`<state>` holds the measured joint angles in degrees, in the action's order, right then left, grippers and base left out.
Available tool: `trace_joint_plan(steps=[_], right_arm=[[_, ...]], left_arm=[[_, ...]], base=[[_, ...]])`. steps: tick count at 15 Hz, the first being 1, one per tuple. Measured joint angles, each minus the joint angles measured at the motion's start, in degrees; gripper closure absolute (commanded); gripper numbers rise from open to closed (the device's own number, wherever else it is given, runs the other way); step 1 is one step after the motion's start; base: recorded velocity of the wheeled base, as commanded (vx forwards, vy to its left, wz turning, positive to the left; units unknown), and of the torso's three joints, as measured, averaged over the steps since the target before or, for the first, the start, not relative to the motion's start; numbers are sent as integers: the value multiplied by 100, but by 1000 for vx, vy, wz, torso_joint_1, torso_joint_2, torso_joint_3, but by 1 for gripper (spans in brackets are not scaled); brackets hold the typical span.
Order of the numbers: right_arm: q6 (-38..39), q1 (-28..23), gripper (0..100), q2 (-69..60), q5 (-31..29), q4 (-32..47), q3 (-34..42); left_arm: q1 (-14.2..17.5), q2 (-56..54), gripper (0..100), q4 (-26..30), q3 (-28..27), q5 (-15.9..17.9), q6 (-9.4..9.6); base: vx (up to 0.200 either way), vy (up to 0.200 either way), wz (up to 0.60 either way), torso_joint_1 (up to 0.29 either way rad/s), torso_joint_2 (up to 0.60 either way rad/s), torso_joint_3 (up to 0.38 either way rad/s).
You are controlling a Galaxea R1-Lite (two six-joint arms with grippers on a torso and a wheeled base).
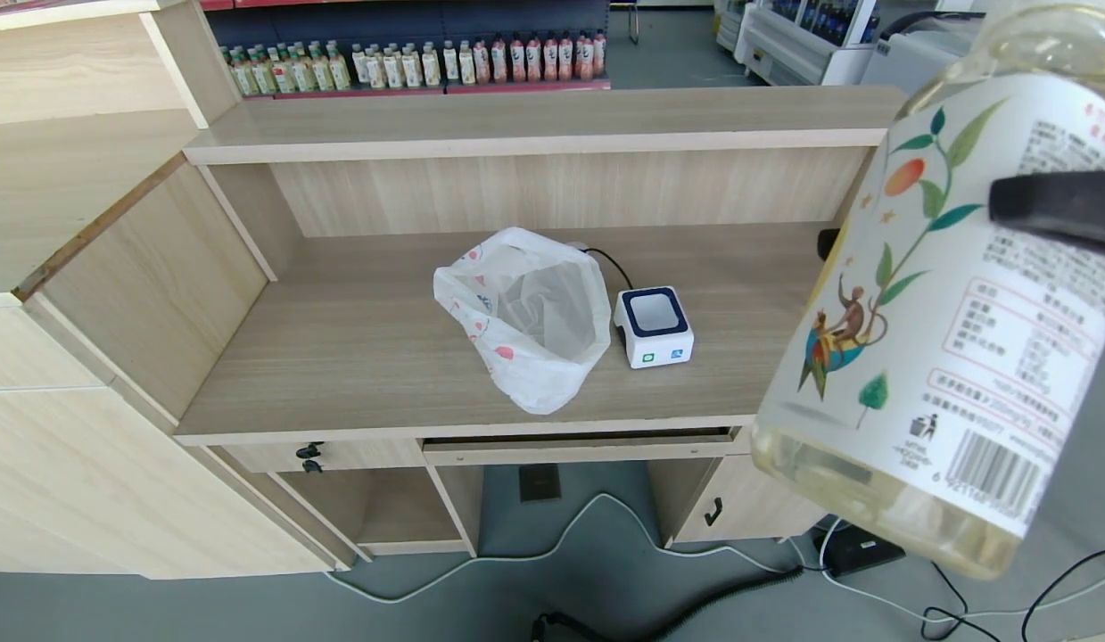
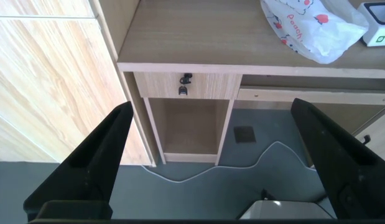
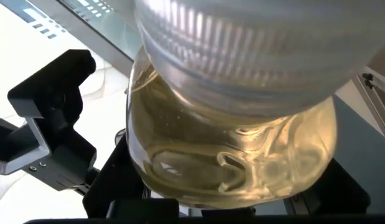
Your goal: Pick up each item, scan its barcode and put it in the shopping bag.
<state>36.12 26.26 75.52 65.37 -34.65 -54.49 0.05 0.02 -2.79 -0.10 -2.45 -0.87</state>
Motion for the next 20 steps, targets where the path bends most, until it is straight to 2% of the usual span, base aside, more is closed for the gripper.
trace_joint_plan(steps=[3, 11, 12, 14, 17, 18, 20], right_arm=[[-352, 0, 100, 6, -9, 7, 183], [-410, -30, 100, 39, -52, 0, 273], [-601, -82, 100, 66, -244, -4, 267], [-1662, -378, 100, 204, -1011, -9, 249], [-3784, -1224, 100, 636, -2448, 20, 321], [-4536, -1612, 100, 807, -2773, -35, 400], [-5927, -2288, 100, 1122, -2982, -268, 584]], left_arm=[[5, 0, 0, 1, 0, 0, 2], [2, 0, 0, 0, 0, 0, 0], [2, 0, 0, 0, 0, 2, 0], [-2, 0, 0, 0, 0, 2, 0], [0, 0, 0, 1, 0, 0, 0], [5, 0, 0, 0, 0, 0, 0], [5, 0, 0, 0, 0, 2, 0]], base=[[0, 0, 0, 0, 0, 0], [0, 0, 0, 0, 0, 0], [0, 0, 0, 0, 0, 0], [0, 0, 0, 0, 0, 0], [0, 0, 0, 0, 0, 0], [0, 0, 0, 0, 0, 0], [0, 0, 0, 0, 0, 0]])
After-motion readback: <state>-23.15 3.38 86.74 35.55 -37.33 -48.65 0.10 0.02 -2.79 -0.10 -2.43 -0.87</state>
